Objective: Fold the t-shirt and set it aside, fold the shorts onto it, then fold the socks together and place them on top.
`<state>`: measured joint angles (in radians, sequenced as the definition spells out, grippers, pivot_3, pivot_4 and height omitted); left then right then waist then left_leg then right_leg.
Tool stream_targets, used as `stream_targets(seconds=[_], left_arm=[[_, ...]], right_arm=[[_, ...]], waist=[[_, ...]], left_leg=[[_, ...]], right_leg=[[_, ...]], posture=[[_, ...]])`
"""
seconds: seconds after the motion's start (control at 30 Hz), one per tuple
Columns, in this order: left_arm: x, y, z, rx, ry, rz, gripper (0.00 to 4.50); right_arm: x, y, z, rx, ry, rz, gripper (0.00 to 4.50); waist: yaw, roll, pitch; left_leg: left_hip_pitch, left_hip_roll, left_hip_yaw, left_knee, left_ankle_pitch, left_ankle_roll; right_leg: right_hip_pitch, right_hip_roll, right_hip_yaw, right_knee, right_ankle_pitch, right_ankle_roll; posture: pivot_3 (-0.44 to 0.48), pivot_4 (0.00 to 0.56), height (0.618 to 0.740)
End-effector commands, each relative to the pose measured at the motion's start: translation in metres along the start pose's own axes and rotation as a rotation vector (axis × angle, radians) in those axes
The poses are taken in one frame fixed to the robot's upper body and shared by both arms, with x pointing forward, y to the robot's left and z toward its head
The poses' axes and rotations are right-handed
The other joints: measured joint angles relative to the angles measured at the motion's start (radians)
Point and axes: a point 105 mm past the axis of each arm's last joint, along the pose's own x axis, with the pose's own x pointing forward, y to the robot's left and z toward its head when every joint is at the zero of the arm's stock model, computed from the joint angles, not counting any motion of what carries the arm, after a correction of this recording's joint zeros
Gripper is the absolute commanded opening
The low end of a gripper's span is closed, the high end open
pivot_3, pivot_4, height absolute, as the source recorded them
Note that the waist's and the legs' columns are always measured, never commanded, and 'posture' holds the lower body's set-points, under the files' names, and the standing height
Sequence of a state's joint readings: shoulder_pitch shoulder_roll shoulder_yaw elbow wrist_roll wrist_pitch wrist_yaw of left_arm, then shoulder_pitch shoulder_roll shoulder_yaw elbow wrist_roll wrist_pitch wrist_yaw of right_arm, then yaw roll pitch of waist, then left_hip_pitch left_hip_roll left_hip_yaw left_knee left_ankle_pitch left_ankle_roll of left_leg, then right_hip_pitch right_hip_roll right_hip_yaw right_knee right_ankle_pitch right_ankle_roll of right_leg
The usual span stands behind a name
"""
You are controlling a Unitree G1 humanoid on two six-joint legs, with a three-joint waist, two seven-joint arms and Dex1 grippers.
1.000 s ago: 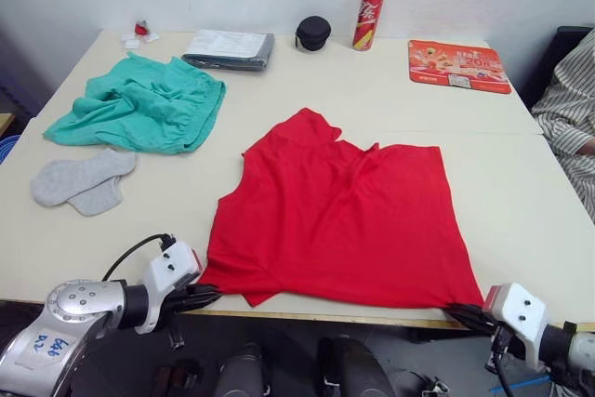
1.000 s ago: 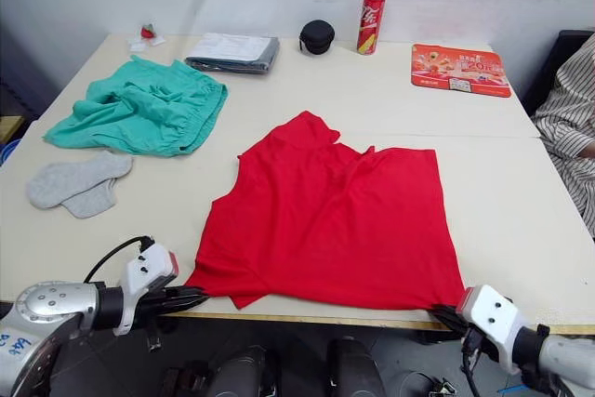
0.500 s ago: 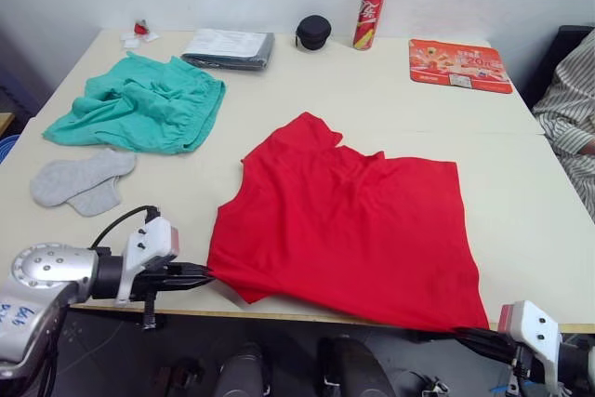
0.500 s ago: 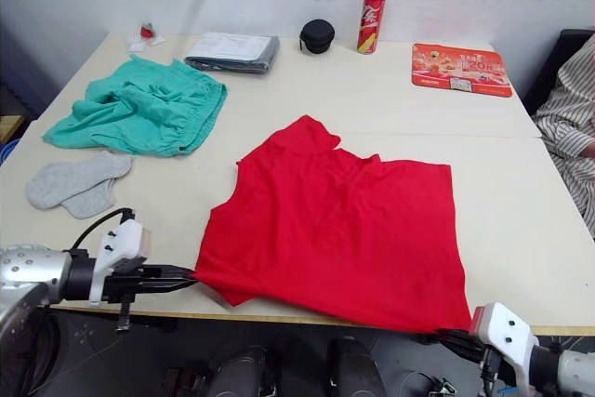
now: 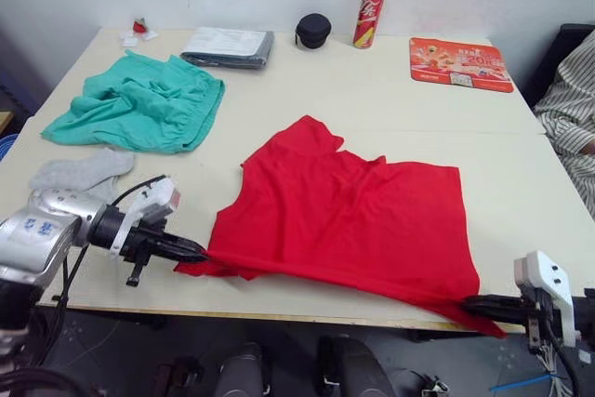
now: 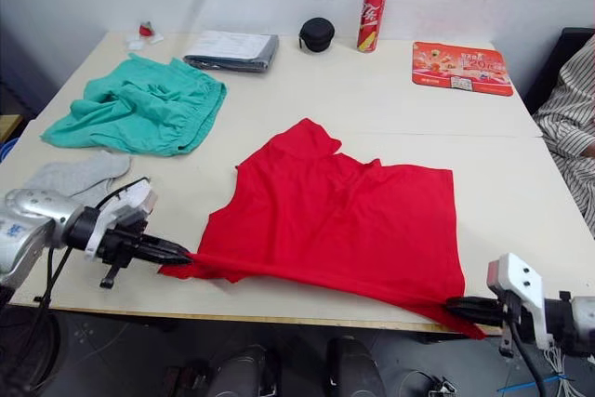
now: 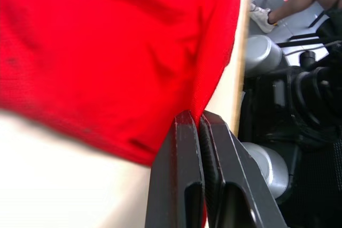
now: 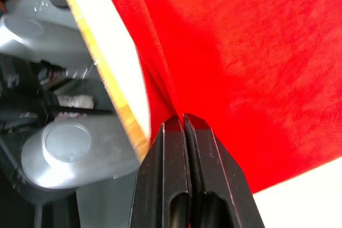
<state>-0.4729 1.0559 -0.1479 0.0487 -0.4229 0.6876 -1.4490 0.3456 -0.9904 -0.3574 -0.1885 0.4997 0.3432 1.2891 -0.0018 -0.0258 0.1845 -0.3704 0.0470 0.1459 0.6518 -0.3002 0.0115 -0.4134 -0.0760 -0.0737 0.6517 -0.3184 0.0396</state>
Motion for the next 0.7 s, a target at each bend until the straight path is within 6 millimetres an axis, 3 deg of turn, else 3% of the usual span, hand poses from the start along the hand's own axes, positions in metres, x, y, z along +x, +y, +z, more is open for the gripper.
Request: stream_targets(seconds=[0.03,0.13,0.37,0.5,0.7], left_arm=[[-0.004,0.011,0.003,-0.037,0.003,0.020,0.02],[0.002,0.021,0.010,-0.053,-0.014,0.021,0.02],[0.008,0.035,0.019,-0.061,-0.069,0.055,0.02],[0.007,0.039,0.033,0.027,-0.174,0.098,0.99],[-0.009,0.054,0.051,0.169,-0.405,0.344,3.03]], right_arm=[[0.002,-0.009,0.005,0.044,-0.025,-0.041,0.00],[0.009,-0.013,0.016,0.060,-0.061,-0.055,0.00],[0.013,-0.015,0.020,0.091,-0.085,-0.103,0.00],[0.006,-0.026,0.026,0.118,-0.183,-0.237,0.00],[-0.021,-0.038,0.041,0.013,-0.329,-0.477,2.01]], waist=[[-0.001,0.000,0.000],[-0.001,-0.002,0.001],[0.001,-0.002,0.001],[0.000,-0.002,0.001],[-0.002,-0.002,0.001]], left_leg=[[0.000,0.000,0.000,0.001,0.000,-0.001],[0.000,0.000,0.000,0.003,0.001,-0.001],[-0.001,0.000,0.000,0.005,0.000,-0.001],[-0.002,0.001,-0.001,0.007,0.000,-0.001],[-0.001,0.001,-0.001,0.008,0.000,-0.002]], right_leg=[[0.000,0.000,0.000,0.001,0.000,0.000],[0.000,0.000,0.000,0.001,0.000,0.001],[0.000,0.000,0.000,0.003,-0.001,0.001],[0.000,0.000,0.000,0.003,-0.001,0.001],[0.000,-0.001,0.000,0.005,-0.001,0.001]], posture=[[0.000,0.150,0.740],[0.000,0.150,0.740],[0.000,0.150,0.740],[0.000,0.150,0.740],[0.000,0.150,0.740]])
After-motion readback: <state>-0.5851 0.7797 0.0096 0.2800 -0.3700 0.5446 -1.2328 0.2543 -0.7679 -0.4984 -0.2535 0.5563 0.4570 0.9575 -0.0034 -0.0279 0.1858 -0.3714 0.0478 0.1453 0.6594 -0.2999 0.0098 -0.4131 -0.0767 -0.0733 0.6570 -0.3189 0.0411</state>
